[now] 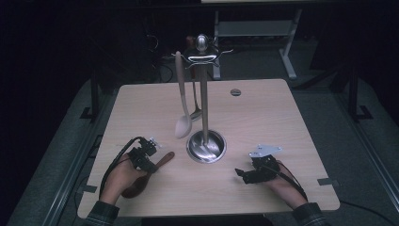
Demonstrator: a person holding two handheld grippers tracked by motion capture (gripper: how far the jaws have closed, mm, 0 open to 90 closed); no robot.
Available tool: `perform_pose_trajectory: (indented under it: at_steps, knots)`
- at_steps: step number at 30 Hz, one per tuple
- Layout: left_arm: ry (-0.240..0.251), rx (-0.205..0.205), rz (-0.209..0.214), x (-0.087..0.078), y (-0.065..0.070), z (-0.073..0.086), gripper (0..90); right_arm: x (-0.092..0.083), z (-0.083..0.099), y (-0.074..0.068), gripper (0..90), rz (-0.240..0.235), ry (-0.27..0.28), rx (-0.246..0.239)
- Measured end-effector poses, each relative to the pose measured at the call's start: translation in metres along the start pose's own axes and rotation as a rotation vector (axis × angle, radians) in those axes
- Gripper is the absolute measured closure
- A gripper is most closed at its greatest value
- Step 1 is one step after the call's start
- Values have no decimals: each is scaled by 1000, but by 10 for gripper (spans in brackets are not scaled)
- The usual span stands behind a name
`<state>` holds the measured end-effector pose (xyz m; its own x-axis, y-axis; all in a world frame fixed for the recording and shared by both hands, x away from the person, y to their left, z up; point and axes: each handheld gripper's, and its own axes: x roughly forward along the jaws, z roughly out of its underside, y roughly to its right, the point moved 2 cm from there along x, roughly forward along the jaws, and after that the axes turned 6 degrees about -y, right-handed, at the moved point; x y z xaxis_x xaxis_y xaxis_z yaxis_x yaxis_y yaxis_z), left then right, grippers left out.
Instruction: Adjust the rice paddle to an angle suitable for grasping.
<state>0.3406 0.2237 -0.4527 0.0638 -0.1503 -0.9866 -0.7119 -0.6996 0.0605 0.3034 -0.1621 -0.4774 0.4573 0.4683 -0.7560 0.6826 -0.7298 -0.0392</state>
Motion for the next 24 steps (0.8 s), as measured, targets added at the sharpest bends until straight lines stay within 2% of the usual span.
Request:
perform_pose_trajectory:
  at_steps: [2,3,4,5,6,8,9,10,11,12,14,15,16,18,19,20,22,24]
  knots:
    - [16,1,2,-1,0,1,783,0,0,0,169,0,-2,1]
    - [63,2,23,-5,0,5,783,0,0,0,169,0,-5,5]
    - [83,10,36,-9,-1,7,783,0,0,1,169,1,-3,2]
    - [83,10,36,-9,-1,7,783,0,0,1,169,1,-3,2]
    - [108,13,43,-12,-1,9,783,0,0,1,169,1,-3,4]
    - [212,24,50,-23,-2,17,783,0,0,0,169,1,-3,4]
    - [212,24,50,-23,-2,17,783,0,0,0,169,1,-3,4]
    - [248,17,57,-26,-1,19,783,0,0,0,169,1,-3,4]
    - [340,37,79,-34,-1,24,783,-1,0,0,169,-1,-1,3]
    - [376,37,97,-37,-1,27,783,-1,0,0,169,-2,-1,5]
    - [435,50,103,-43,-1,30,784,-1,0,0,169,-4,0,5]
    - [435,50,103,-43,-1,30,784,-1,0,0,169,-4,0,5]
    - [476,66,97,-47,-1,33,784,-1,0,1,169,-5,0,6]
    - [528,77,105,-52,0,35,784,-1,0,0,169,-5,1,8]
    - [528,77,105,-52,0,35,784,-1,0,0,169,-5,1,8]
    - [568,84,111,-55,1,36,784,-1,0,0,169,-5,1,9]
    - [584,87,119,-56,1,36,784,-1,0,1,169,-5,2,8]
    - [630,103,117,-60,3,36,785,-1,0,1,169,-7,1,9]
